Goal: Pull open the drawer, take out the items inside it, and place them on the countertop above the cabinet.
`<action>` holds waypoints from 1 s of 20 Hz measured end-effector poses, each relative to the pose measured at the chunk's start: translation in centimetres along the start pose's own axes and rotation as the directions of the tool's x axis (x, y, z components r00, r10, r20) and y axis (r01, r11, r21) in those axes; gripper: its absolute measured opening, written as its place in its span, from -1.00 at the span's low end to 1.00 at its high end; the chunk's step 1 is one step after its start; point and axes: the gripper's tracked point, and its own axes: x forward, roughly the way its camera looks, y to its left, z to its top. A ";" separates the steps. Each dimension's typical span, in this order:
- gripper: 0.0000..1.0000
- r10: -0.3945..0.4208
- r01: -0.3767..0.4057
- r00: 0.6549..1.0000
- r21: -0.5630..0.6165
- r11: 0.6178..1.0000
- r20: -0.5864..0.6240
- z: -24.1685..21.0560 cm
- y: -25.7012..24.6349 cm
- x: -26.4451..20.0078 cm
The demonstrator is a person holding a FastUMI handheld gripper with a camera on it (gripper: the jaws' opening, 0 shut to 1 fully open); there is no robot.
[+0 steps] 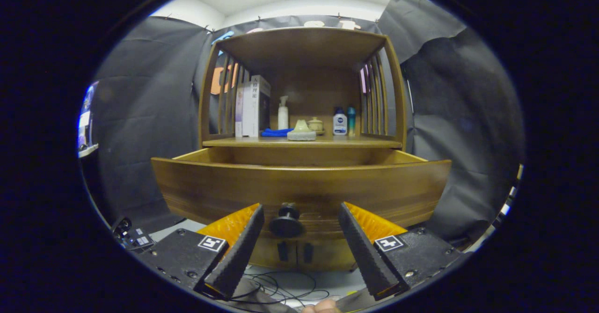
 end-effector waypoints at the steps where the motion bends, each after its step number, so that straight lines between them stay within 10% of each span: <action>1: 1.00 -0.009 0.009 1.000 -0.003 1.000 0.002 0.0 -0.1 0.5; 20: 1.00 -0.058 0.059 0.998 -0.028 0.998 0.008 -0.6 -0.2 3.5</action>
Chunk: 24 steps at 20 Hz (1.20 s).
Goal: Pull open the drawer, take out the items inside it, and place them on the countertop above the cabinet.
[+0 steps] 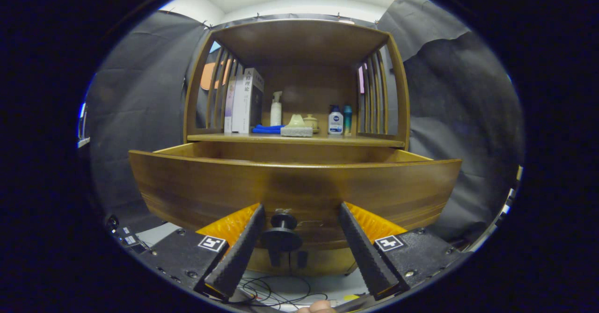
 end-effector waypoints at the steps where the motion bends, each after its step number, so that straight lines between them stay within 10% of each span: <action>1: 1.00 0.000 0.000 1.000 -0.002 1.000 0.001 0.0 0.0 0.0; 24: 1.00 -0.003 0.003 1.000 -0.006 1.000 0.011 0.3 0.2 0.9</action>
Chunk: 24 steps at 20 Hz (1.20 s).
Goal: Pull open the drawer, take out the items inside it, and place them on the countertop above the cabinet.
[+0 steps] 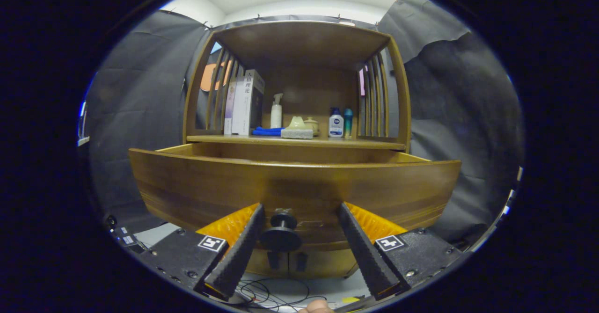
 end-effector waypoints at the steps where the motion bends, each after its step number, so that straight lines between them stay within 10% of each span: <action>1: 1.00 -0.001 0.001 1.000 -0.001 1.000 -0.001 0.2 0.0 0.4; 24: 1.00 -0.022 0.021 0.999 -0.041 0.999 -0.038 1.6 0.0 11.7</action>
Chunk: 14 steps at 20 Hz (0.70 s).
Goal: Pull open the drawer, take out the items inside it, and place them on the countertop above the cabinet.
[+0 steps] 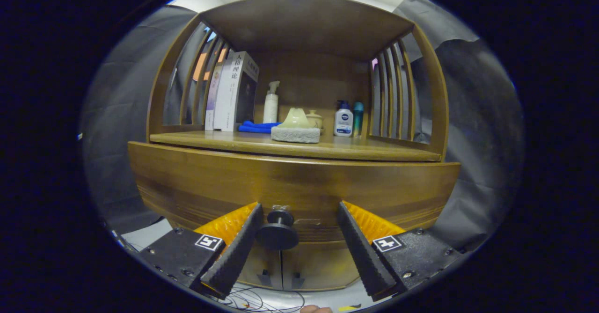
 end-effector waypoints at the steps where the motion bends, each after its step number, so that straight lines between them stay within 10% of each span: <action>1: 1.00 -0.001 0.001 1.000 0.000 1.000 -0.005 -0.1 0.0 0.3; 14: 1.00 -0.006 0.007 0.999 0.024 1.000 -0.052 0.5 0.5 3.0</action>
